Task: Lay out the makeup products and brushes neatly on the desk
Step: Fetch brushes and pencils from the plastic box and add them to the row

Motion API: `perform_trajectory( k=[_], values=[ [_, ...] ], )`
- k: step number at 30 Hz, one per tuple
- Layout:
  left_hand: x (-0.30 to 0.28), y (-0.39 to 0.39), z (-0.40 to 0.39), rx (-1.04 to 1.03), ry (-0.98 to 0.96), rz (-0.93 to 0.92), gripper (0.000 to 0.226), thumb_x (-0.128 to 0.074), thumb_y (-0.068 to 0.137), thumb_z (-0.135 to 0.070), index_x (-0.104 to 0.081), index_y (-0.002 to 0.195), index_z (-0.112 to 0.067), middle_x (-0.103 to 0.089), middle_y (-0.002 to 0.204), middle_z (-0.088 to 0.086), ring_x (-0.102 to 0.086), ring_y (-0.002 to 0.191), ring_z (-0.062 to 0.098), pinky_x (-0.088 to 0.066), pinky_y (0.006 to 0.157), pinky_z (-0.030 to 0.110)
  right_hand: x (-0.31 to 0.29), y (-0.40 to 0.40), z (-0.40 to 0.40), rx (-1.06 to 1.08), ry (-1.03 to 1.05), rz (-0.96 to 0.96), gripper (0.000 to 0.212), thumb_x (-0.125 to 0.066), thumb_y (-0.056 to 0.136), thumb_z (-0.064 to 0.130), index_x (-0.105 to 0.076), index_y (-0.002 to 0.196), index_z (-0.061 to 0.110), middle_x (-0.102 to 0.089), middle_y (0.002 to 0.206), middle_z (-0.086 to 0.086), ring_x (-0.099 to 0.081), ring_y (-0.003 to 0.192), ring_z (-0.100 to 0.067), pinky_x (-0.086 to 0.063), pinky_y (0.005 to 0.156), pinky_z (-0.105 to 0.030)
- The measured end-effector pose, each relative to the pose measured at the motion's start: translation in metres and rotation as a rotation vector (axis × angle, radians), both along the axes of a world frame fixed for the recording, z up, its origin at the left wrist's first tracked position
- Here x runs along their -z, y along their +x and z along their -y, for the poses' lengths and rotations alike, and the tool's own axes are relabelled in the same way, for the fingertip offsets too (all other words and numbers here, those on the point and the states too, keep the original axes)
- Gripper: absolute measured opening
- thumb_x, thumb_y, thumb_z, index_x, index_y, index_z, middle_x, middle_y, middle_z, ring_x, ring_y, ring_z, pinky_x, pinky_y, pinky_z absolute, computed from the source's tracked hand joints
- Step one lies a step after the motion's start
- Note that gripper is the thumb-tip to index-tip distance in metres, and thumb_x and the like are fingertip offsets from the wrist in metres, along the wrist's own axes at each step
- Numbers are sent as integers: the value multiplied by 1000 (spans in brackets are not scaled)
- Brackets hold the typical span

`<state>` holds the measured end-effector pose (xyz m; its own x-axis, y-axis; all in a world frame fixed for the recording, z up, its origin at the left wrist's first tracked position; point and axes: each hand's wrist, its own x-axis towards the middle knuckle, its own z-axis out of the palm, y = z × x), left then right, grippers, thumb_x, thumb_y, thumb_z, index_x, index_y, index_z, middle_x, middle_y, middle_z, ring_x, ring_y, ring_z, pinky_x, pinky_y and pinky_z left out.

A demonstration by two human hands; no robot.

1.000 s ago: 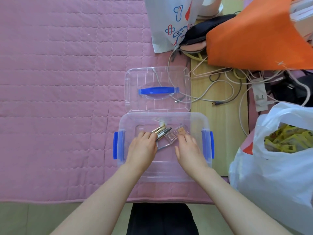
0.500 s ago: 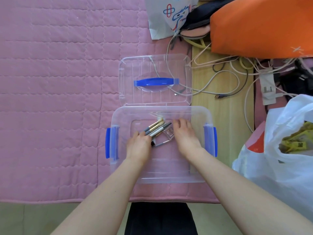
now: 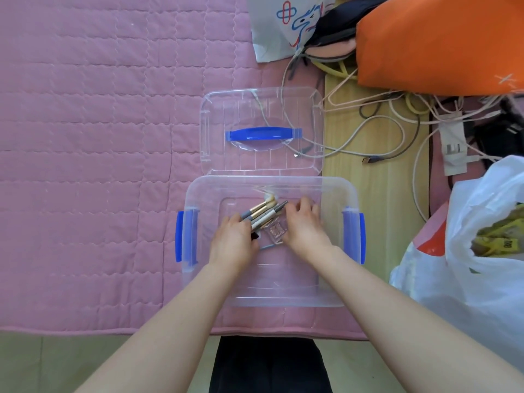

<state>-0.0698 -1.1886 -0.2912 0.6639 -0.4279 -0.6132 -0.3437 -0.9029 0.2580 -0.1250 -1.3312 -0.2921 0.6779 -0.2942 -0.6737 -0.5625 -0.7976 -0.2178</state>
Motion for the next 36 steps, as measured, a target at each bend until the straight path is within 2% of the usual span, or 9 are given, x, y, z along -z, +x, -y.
perform_trajectory(
  k=[2, 4, 7, 10, 14, 18, 21, 28, 36],
  values=[
    [-4, 2, -1, -166, -93, -63, 18, -61, 83, -21, -59, 93, -6, -46, 95, 7, -54, 89, 31, -42, 67, 35, -7, 1, -3, 112, 107, 16, 42, -62, 83, 25, -46, 118, 8, -31, 123, -15, -31, 116, -36, -40, 97, -45],
    [-5, 4, -2, -279, -157, -96, 15, -63, 80, -17, -54, 86, -7, -45, 90, 7, -52, 81, 31, -37, 63, 34, -12, 0, -4, 189, 147, 15, 45, -62, 81, 30, -48, 117, 8, -30, 123, -15, -30, 114, -37, -36, 101, -45],
    [-5, 9, -3, -361, -155, -116, 17, -59, 82, -14, -43, 81, -9, -51, 82, 10, -47, 71, 29, -31, 58, 32, -15, -3, -2, 242, 148, 0, 40, -56, 82, 26, -49, 114, 5, -31, 123, -16, -32, 112, -38, -31, 105, -44],
    [-1, 14, -1, -388, -116, -158, 9, -49, 86, -11, -41, 88, -7, -52, 83, 12, -47, 72, 33, -34, 61, 34, -10, -4, -2, 322, 182, -15, 35, -53, 83, 20, -48, 113, 2, -35, 123, -18, -41, 111, -40, -36, 101, -44],
    [5, 16, 0, -312, -92, -123, 5, -40, 90, -11, -43, 93, -8, -55, 89, 16, -47, 76, 34, -38, 66, 38, 2, -3, -5, 431, 177, -2, 33, -52, 88, 22, -46, 115, 4, -40, 124, -18, -50, 108, -39, -43, 94, -41],
    [11, 15, -2, -169, -42, -83, 12, -47, 91, -17, -53, 99, -11, -58, 100, 12, -55, 88, 34, -44, 69, 38, 9, -5, -11, 385, 114, -19, 49, -58, 88, 44, -44, 118, 8, -42, 123, -15, -53, 107, -36, -46, 87, -41],
    [17, 15, -1, -161, -39, -63, 11, -53, 91, -19, -59, 99, -12, -58, 106, 11, -57, 93, 33, -48, 72, 40, 13, -5, -18, 332, 73, -30, 59, -63, 81, 54, -44, 117, 12, -42, 120, -12, -54, 107, -35, -45, 82, -41],
    [21, 16, 0, -209, -52, -11, 9, -61, 88, -20, -63, 93, -12, -62, 101, 12, -59, 89, 33, -49, 71, 39, 20, -6, -24, 255, 7, -22, 59, -71, 78, 41, -39, 120, 13, -42, 120, -12, -53, 109, -35, -47, 77, -41],
    [27, 17, 3, -190, -8, 35, 14, -59, 89, -23, -65, 90, -10, -62, 97, 13, -58, 86, 35, -40, 61, 33, 16, -12, -9, 271, -4, -38, 51, -62, 86, 22, -32, 125, 8, -44, 124, -13, -58, 105, -36, -39, 67, -36]
  ],
)
